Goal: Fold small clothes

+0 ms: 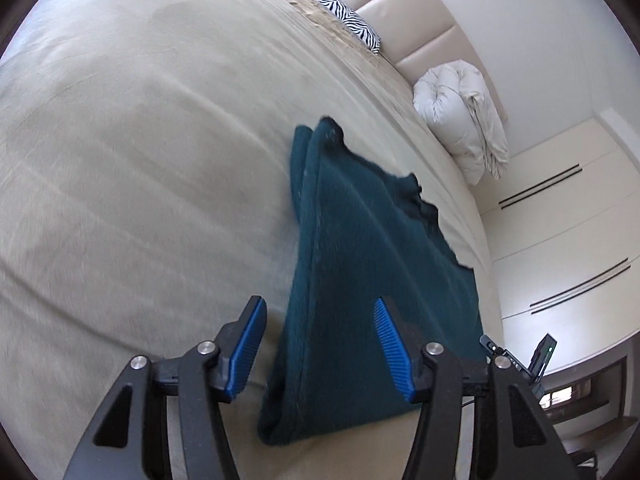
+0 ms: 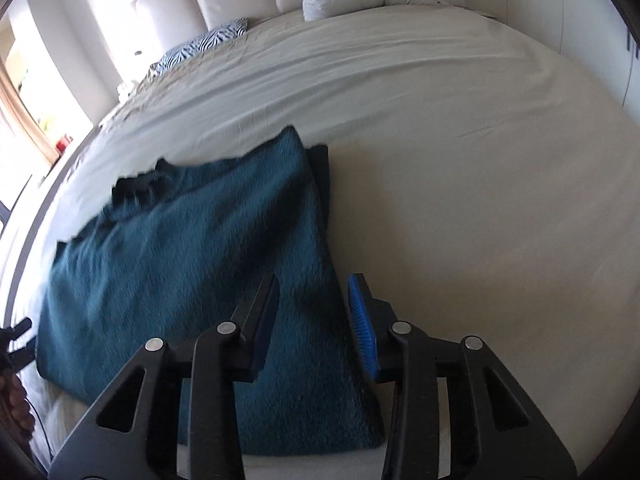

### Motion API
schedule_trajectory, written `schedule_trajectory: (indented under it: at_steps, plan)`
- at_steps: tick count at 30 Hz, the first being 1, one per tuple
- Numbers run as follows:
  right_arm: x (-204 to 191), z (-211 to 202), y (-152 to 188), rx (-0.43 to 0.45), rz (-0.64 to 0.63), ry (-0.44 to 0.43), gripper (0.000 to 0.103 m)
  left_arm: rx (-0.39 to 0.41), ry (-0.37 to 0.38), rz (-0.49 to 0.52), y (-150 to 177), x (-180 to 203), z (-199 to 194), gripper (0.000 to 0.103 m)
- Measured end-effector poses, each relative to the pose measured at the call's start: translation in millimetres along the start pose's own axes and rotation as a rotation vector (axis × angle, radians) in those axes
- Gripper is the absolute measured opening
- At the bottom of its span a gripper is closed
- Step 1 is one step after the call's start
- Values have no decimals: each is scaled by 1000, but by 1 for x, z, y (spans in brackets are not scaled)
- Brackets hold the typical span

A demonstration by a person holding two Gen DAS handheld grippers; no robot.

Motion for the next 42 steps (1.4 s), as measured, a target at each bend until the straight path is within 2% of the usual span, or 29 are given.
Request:
schedule_trajectory:
  at_steps: [6,7,9,12,17,22,24,26,37,42]
  plan:
    - [6,-7,21,-15,9,-8,35,7,-43,73,12,9,-1,58]
    - [6,-9,23,-15,3,-8,32,7,-48,82,13,9,0,58]
    - [6,-13,27,-12,-7,-3,26,9,-55,84,15,8,1,48]
    - [8,-22,30,8,-13,10,16,19,-76,93,16,9,2,41]
    - [11,-34,36,35,-23,22,7,34,-107,122,21,10,-1,39]
    - [8,-41,39,57,-69,57,5,31,-136,149,23,9,1,28]
    - [10,-43,39,60,-63,64,5,30,-148,149,23,9,2,17]
    - [14,-43,41,56,-46,66,5,26,-148,151,23,7,2,15]
    - [30,-47,53,44,31,43,5,17,-160,189,27,4,2,12]
    - [39,-40,54,32,99,-1,5,16,-161,198,28,2,-1,11]
Point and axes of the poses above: each gripper's, at about its wrist camera, not at the fingertips, and z roughly the way its jaws point, x to its right, y to its underside, the point moved 7 cm from there along z, roughly the way its jaws point, and after that the axes turned 4 degrees about x, right-handed, at the moved point
